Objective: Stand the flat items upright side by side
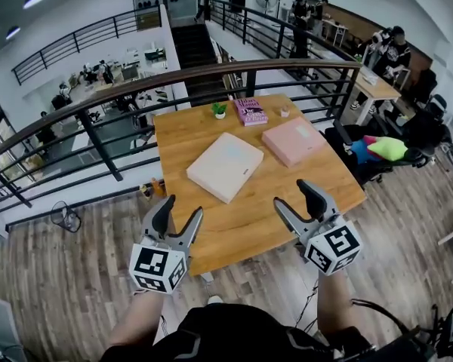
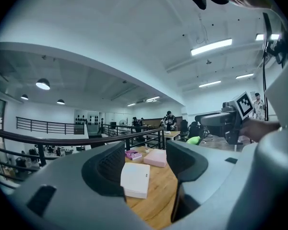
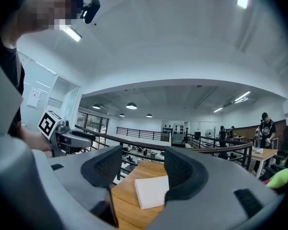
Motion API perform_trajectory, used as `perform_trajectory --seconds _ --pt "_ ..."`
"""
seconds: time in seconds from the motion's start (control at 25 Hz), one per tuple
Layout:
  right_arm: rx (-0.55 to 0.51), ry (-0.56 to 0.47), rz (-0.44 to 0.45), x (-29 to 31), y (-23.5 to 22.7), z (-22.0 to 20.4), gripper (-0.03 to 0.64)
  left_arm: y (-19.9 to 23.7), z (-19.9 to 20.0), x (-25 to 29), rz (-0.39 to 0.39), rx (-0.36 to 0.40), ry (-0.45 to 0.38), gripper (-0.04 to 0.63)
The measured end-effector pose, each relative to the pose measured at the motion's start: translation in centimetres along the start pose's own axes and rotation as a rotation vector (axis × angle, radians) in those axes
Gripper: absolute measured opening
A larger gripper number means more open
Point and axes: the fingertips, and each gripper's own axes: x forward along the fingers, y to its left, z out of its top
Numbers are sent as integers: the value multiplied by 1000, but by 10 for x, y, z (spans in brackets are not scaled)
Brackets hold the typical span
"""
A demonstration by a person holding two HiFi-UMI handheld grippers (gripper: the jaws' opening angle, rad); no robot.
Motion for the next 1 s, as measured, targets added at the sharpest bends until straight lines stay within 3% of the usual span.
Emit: perform_trajectory --seconds 0.4,0.8,1.0 --pt "1 73 37 74 -21 -22 287 44 -23 43 10 -54 37 282" --pt "-10 86 142 134 -121 -45 302 44 -45 119 146 -72 109 284" --pt "-48 110 229 170 -176 -64 305 44 -61 157 252 -59 141 284"
